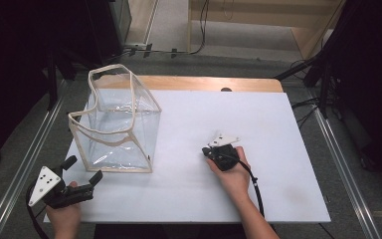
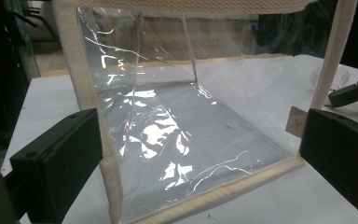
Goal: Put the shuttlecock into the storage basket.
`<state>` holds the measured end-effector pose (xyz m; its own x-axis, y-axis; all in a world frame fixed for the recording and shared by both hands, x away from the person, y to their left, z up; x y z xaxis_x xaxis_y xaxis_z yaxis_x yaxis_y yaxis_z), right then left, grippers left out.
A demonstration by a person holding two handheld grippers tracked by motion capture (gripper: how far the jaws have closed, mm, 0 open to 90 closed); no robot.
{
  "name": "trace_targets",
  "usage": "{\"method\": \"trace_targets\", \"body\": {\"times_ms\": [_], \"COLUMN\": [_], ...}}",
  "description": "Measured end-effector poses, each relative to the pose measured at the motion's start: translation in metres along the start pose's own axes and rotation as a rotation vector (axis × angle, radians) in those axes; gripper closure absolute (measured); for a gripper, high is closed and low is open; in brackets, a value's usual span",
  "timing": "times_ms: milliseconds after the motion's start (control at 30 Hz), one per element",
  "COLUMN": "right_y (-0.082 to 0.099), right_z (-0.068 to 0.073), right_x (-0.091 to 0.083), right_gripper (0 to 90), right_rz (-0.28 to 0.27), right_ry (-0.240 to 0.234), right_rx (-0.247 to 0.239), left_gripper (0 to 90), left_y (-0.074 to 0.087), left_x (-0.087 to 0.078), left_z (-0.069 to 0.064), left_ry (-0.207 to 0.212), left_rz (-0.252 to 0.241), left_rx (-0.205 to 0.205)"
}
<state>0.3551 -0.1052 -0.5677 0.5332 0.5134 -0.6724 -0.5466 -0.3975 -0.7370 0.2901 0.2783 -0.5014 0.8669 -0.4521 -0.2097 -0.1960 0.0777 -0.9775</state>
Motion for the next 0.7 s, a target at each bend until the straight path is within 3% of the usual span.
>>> {"method": "trace_targets", "body": {"times_ms": [400,700], "right_y": [0.021,0.027], "right_z": [-0.015,-0.038], "right_x": [-0.024,-0.043], "right_gripper": [87.5,87.5], "right_rz": [-0.002,-0.040], "right_ry": [0.017,0.045], "right_rx": [0.014,0.087], "left_gripper": [0.0,0.0], "left_y": [0.000,0.000], "left_x": [0.000,0.000], "left_z": [0.000,0.000], "left_ry": [0.001,0.000], "left_rz": [0.001,0.002], "left_rx": [0.001,0.001]}}
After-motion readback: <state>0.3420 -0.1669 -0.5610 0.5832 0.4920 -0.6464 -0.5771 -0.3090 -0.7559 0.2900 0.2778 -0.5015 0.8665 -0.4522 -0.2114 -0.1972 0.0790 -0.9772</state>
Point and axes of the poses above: each handheld gripper's, and its own axes: x roughly forward along the jaws, y roughly out of its underside, z roughly to its left, the point moved 8 cm from there along x, roughly forward along the jaws, and after that the axes turned 4 degrees about -y, right-handed, at the moved point
